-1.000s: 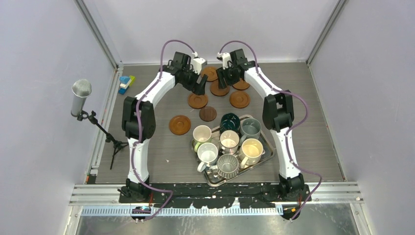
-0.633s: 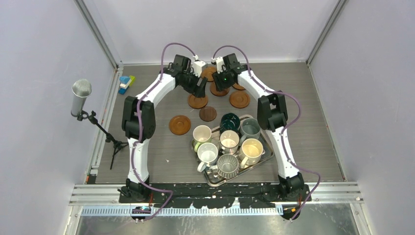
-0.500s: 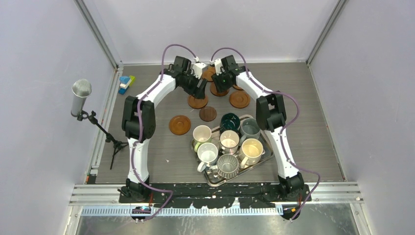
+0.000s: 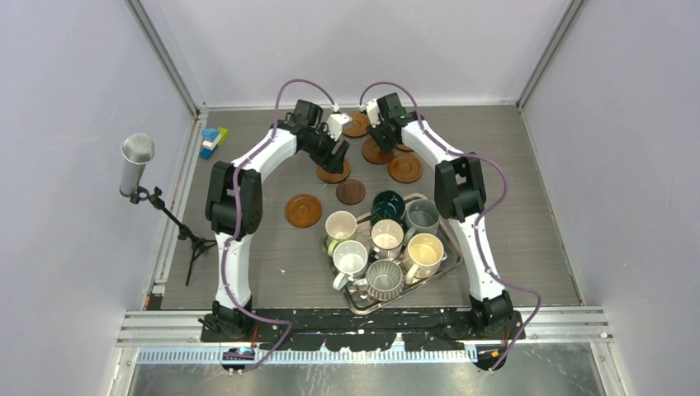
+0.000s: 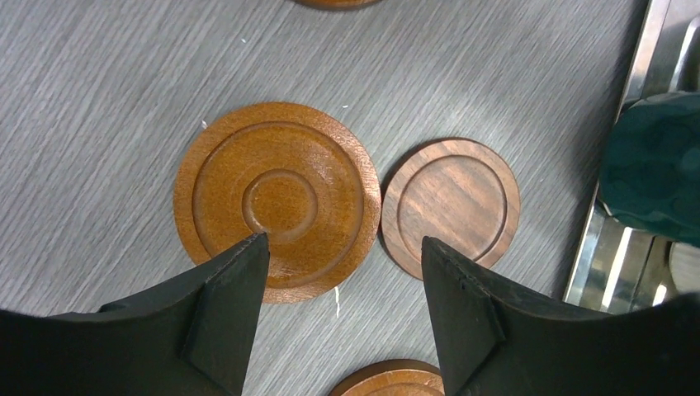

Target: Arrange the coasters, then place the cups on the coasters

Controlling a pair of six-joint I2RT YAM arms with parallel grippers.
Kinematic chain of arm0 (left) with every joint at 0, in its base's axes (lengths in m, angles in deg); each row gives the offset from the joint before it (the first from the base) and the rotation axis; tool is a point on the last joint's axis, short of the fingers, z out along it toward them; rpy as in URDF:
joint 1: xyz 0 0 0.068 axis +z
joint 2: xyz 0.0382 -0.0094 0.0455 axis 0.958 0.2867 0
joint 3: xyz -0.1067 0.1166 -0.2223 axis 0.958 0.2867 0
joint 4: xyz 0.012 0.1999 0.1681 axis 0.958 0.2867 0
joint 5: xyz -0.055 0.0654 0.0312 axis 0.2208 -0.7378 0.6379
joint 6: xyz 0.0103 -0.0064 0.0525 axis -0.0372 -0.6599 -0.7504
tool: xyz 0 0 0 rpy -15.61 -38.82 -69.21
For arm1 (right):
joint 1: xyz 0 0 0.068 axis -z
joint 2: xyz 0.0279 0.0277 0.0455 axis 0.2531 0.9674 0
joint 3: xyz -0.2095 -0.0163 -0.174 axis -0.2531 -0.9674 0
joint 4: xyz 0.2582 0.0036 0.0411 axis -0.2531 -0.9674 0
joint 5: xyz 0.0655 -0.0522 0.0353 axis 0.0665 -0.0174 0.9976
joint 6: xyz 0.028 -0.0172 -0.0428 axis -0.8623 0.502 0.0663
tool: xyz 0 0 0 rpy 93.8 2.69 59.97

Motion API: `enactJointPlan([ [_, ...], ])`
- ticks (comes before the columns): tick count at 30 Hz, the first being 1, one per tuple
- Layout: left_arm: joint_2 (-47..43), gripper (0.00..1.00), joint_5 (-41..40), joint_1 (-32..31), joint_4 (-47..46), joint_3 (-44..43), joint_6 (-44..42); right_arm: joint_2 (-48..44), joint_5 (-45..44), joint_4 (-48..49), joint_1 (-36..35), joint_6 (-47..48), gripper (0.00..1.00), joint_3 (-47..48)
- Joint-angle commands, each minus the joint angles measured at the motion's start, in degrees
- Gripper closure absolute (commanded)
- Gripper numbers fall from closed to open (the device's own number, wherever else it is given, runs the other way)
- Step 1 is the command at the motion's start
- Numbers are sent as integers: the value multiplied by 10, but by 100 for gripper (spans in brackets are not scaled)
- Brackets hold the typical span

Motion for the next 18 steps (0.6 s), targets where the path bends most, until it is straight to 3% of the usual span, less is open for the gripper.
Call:
enactJointPlan([
  [1,-39,30,21,-10,-8,11,-50,-27,-50,-77,30,21,63,-38],
  [11,-17,30,49,-54,24,1,-210,-103,-40,-89,86,45,63,-149],
  [18,48,30,53,-74,103,-76,-338,-137,-34,-99,131,49,64,-204],
])
